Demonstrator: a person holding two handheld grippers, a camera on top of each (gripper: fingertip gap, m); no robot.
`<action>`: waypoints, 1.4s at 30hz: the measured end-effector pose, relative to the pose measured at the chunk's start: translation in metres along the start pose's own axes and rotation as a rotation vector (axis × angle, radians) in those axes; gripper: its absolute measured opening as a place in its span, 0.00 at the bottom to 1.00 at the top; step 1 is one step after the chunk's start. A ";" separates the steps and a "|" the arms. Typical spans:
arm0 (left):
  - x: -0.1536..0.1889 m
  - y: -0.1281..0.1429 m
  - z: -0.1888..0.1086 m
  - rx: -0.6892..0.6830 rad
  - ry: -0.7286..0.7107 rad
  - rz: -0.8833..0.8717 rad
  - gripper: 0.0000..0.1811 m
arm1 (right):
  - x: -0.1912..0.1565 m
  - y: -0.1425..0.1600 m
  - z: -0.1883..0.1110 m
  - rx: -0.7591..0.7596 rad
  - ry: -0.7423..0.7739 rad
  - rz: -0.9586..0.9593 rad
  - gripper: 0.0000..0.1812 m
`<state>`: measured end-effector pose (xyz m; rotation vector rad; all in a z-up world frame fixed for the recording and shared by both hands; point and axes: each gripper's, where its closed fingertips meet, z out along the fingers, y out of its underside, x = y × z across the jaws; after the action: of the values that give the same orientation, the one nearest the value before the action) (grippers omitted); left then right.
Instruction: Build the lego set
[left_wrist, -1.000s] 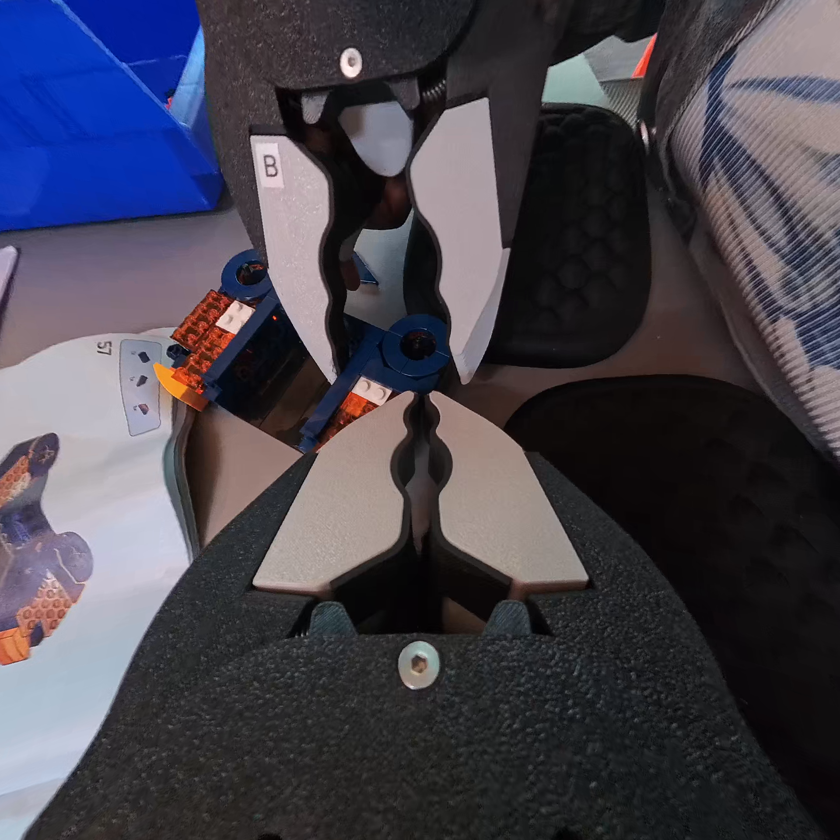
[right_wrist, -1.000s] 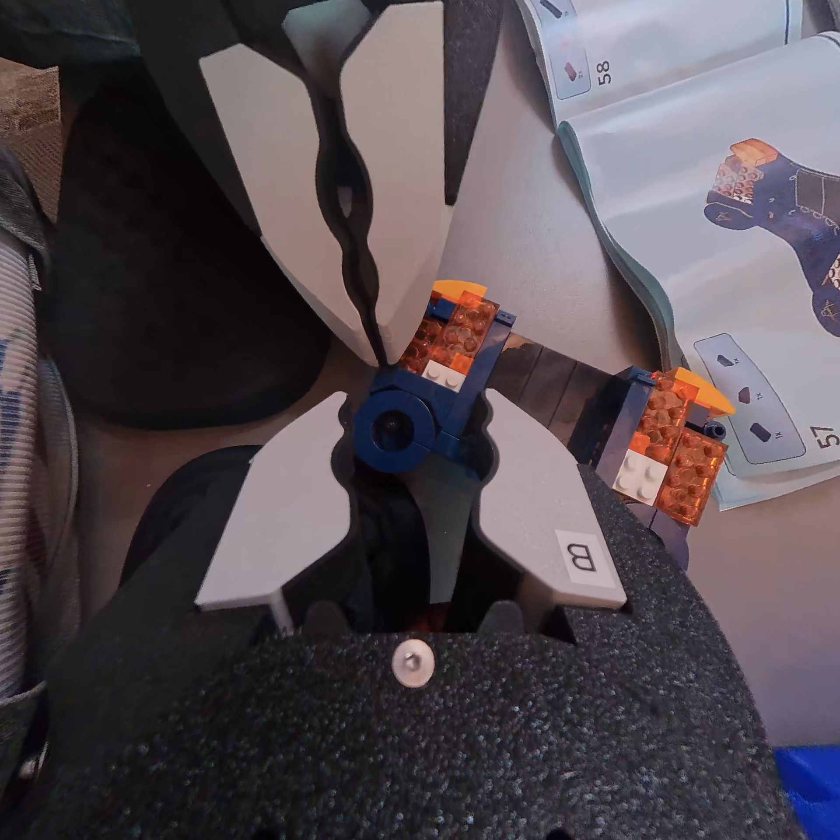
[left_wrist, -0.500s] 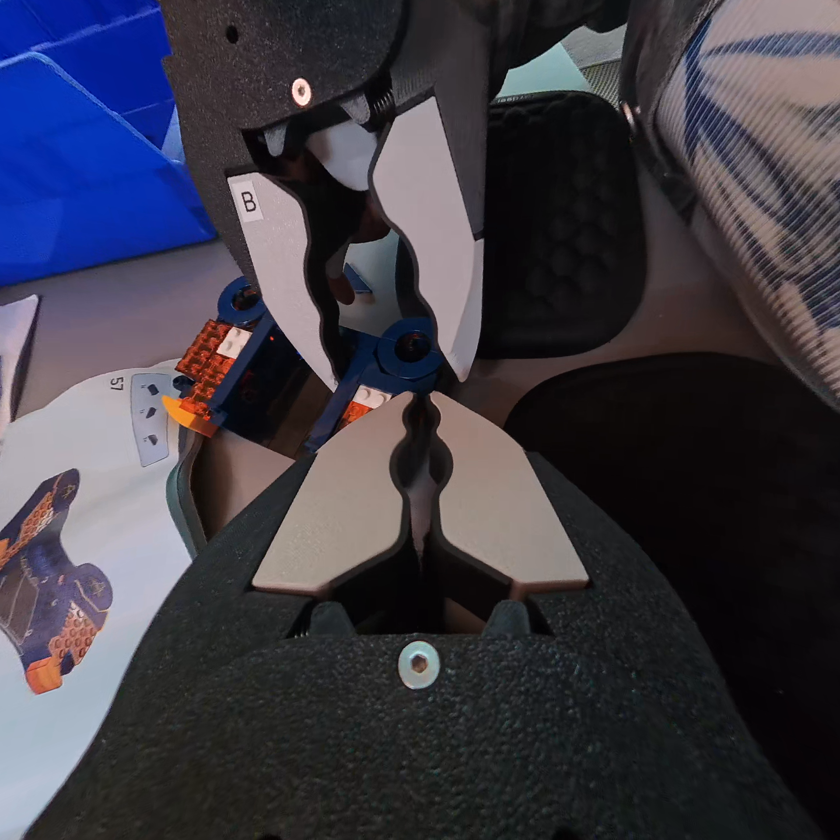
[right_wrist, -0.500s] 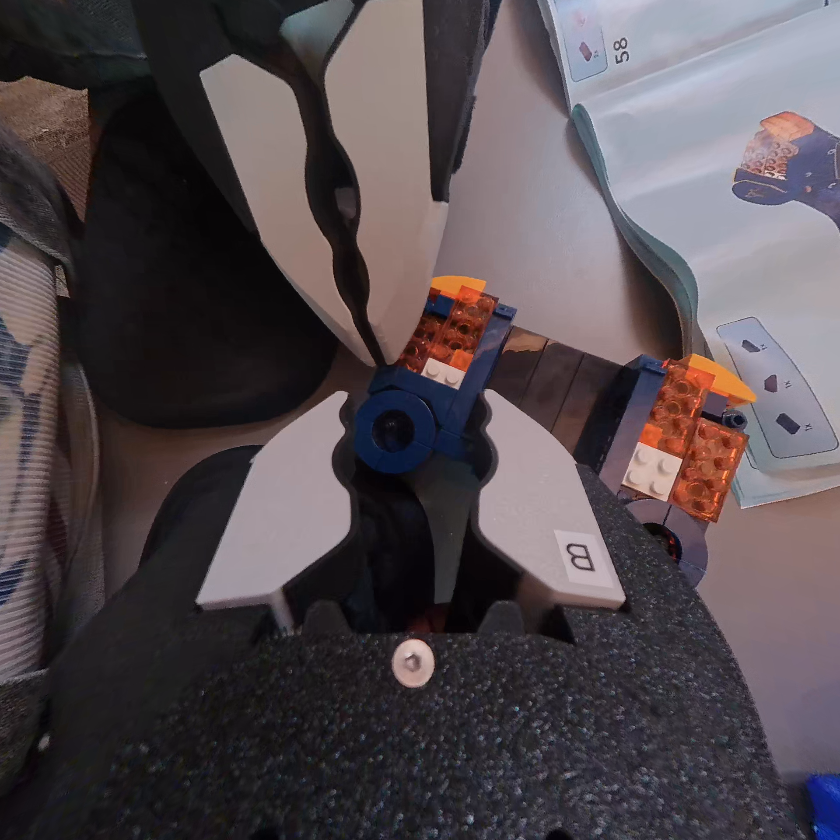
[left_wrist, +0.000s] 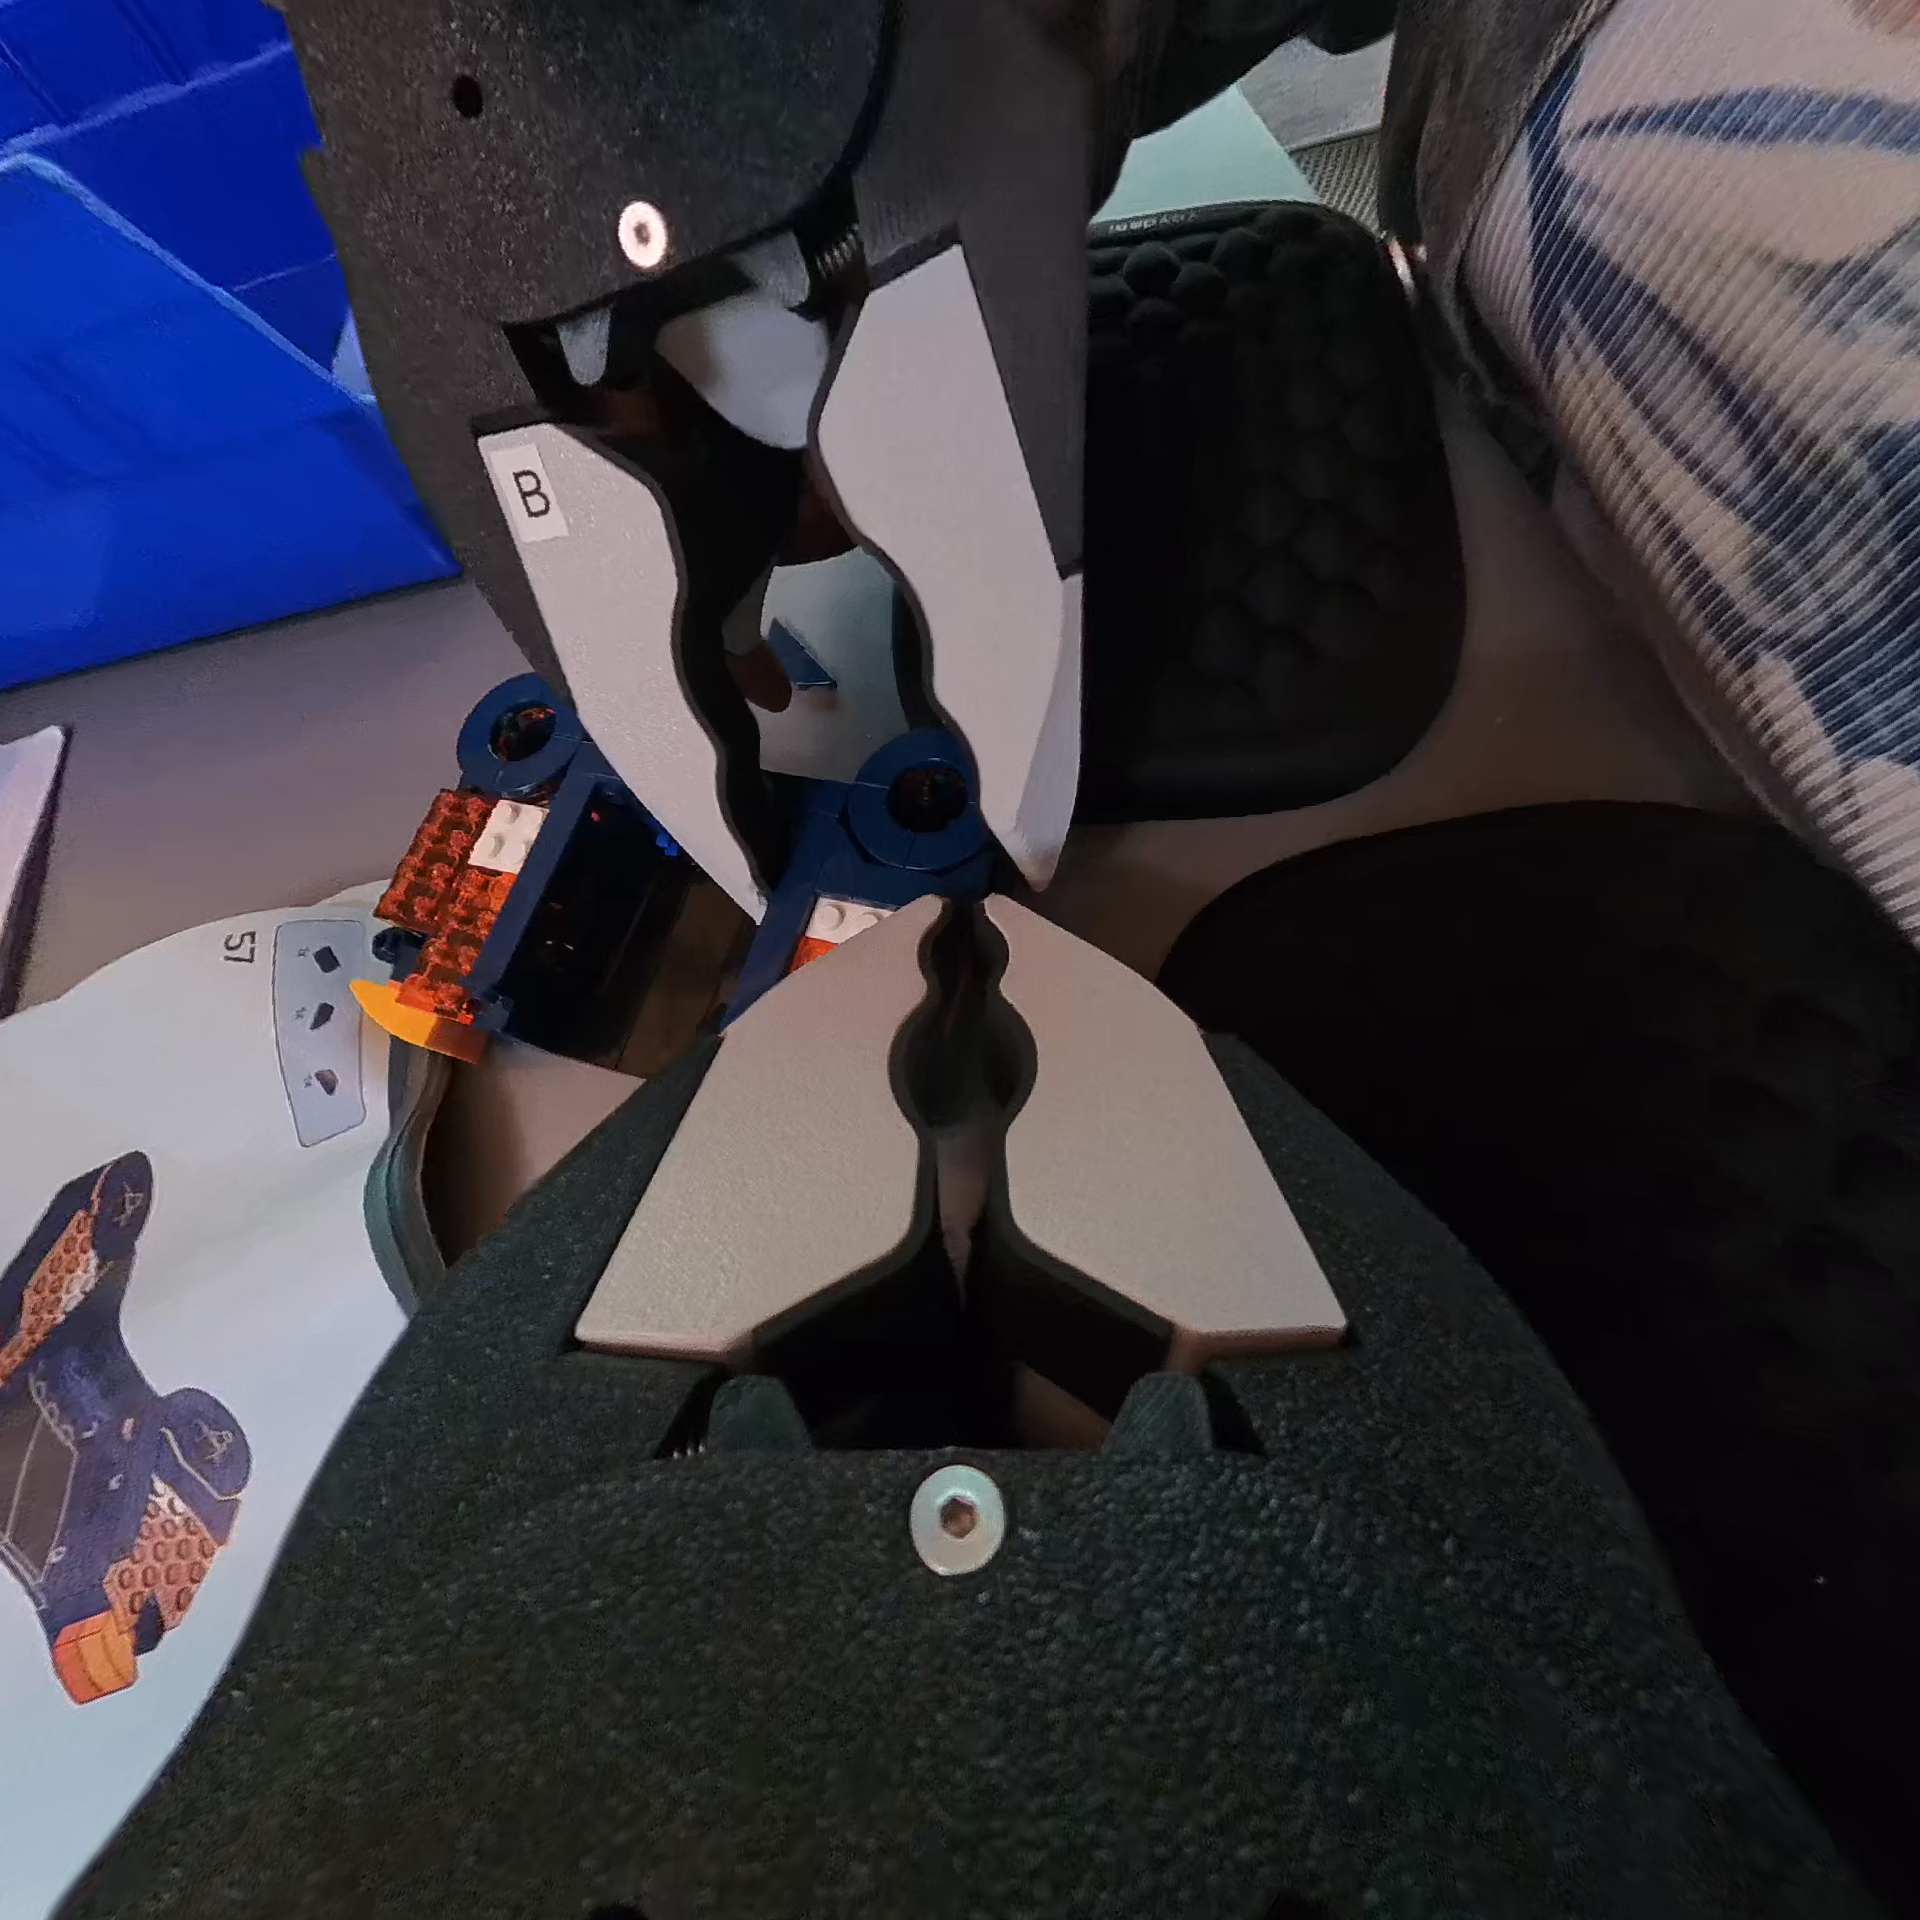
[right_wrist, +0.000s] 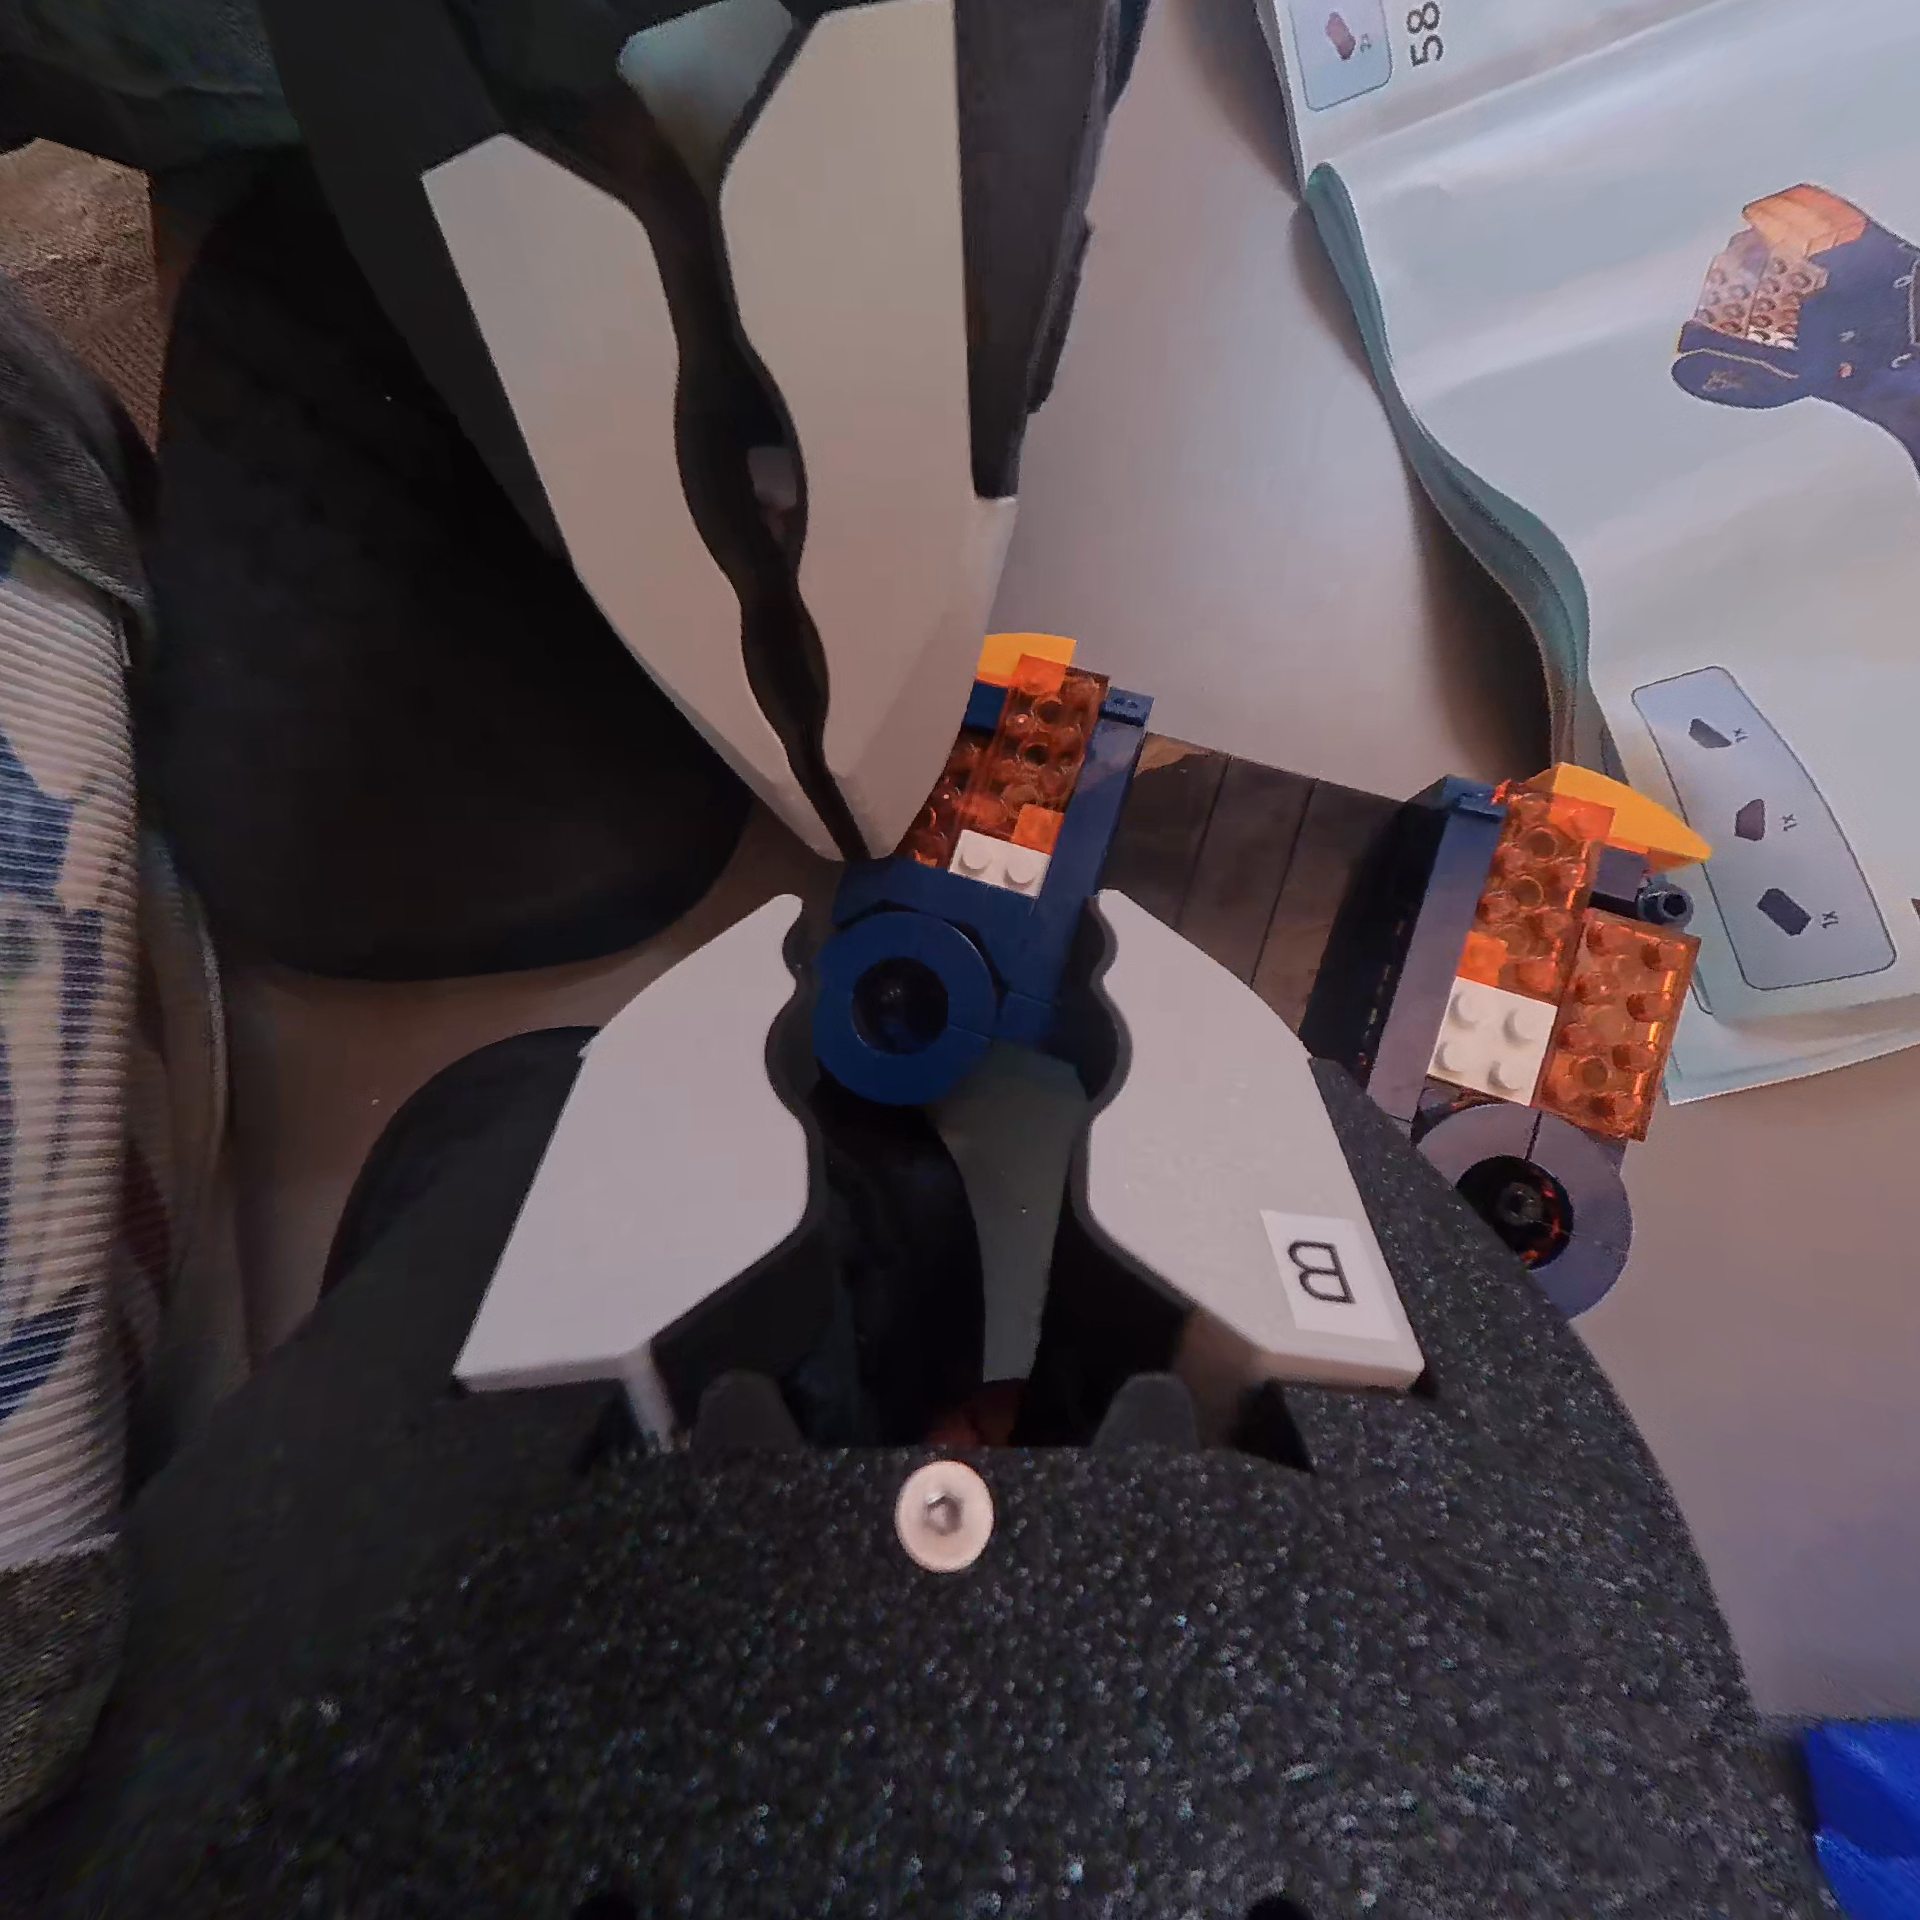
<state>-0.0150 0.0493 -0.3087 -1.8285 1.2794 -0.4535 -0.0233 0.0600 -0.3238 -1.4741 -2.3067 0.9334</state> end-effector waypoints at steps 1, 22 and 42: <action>0.000 0.000 0.000 -0.003 -0.006 -0.002 0.01 | 0.000 0.000 0.000 0.005 -0.003 0.005 0.26; -0.007 0.010 -0.021 -0.058 -0.198 -0.116 0.23 | 0.001 -0.003 -0.026 0.111 -0.035 0.044 0.32; -0.012 0.033 -0.032 -0.082 -0.295 -0.553 0.31 | 0.030 0.038 -0.070 0.179 0.158 0.218 0.44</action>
<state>-0.0619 0.0417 -0.3146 -2.2199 0.5919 -0.4037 0.0271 0.1238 -0.2978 -1.6788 -1.9279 1.0097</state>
